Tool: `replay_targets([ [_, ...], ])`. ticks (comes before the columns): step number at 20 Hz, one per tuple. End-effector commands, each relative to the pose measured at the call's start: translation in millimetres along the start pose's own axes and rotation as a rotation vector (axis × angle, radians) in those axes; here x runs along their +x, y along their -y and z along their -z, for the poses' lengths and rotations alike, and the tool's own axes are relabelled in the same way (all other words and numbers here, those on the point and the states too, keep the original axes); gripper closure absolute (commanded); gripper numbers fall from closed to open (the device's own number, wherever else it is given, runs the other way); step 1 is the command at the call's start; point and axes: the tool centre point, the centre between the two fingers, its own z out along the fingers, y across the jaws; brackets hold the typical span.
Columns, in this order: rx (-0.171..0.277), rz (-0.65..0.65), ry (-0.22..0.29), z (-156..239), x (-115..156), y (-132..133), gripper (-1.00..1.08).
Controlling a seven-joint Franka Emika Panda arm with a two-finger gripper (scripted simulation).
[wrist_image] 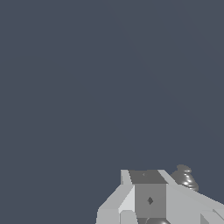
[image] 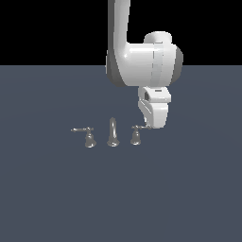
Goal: Turn on the faucet by rotating a designated handle.
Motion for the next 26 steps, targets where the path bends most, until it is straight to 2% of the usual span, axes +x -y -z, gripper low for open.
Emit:
replay_targets([
  [1, -0.005, -0.007, -0.001, 0, 8, -12, 1.08],
  [3, 0.002, 0.004, 0.001, 0, 0, -4, 1.08],
  [17, -0.005, -0.006, -0.001, 0, -5, -53, 1.08],
  [19, 0.006, -0.007, -0.003, 0, -3, -44, 1.08],
  [26, 0.000, -0.007, -0.002, 0, -27, -61, 1.08],
])
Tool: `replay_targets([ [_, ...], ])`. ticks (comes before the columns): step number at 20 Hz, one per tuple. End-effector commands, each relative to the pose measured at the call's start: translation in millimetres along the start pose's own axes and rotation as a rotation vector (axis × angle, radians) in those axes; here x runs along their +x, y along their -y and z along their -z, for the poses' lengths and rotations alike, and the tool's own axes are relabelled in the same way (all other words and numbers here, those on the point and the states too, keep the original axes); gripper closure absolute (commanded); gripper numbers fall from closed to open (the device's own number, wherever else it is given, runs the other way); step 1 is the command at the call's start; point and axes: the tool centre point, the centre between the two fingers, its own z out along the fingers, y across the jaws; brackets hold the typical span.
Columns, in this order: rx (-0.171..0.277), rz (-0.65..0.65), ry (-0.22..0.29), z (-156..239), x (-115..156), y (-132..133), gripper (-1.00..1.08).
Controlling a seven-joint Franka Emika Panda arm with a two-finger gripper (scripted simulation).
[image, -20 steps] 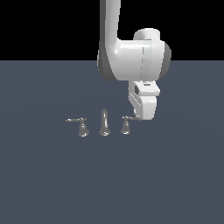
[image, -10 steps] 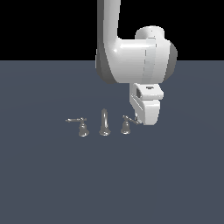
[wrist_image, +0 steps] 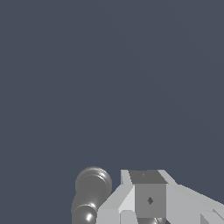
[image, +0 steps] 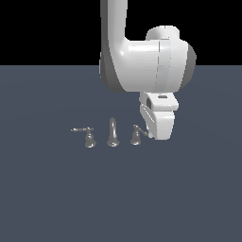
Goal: Turn on the faucet by rotating a designated handle.
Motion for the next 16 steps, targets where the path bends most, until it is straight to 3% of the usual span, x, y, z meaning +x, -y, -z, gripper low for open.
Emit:
replay_targets([
  [1, -0.003, 0.021, 0.005, 1, -21, -4, 1.08],
  [6, -0.007, 0.021, 0.006, 1, -35, -15, 1.08],
  [7, -0.006, -0.014, -0.001, 0, -13, -16, 1.08],
  [16, -0.007, 0.019, 0.006, 1, -73, -1, 1.08],
])
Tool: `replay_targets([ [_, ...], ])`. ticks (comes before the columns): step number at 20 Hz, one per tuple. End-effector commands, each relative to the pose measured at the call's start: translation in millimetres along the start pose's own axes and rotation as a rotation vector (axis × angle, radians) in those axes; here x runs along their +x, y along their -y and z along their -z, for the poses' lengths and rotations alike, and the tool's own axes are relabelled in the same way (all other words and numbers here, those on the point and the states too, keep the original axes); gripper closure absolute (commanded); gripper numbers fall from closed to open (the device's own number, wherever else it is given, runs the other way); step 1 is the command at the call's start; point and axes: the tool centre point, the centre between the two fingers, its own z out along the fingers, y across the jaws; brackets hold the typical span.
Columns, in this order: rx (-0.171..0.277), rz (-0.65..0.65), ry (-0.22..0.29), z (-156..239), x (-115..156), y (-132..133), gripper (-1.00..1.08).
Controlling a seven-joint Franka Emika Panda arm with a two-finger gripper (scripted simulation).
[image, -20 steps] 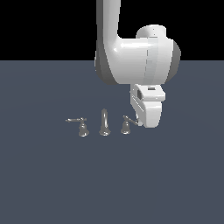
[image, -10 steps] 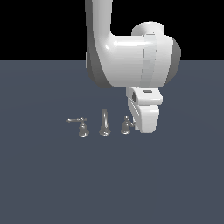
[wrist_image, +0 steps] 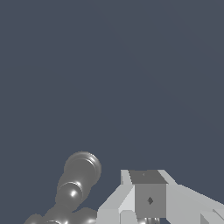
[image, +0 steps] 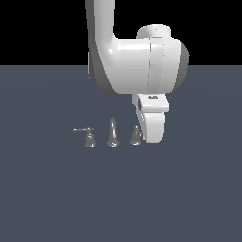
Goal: Turn on the faucet by rotating a designated handle.
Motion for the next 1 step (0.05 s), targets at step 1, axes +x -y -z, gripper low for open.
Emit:
replay_targets([
  [1, 0.007, 0.081, 0.014, 1.3, -51.9, 8.5, 1.08],
])
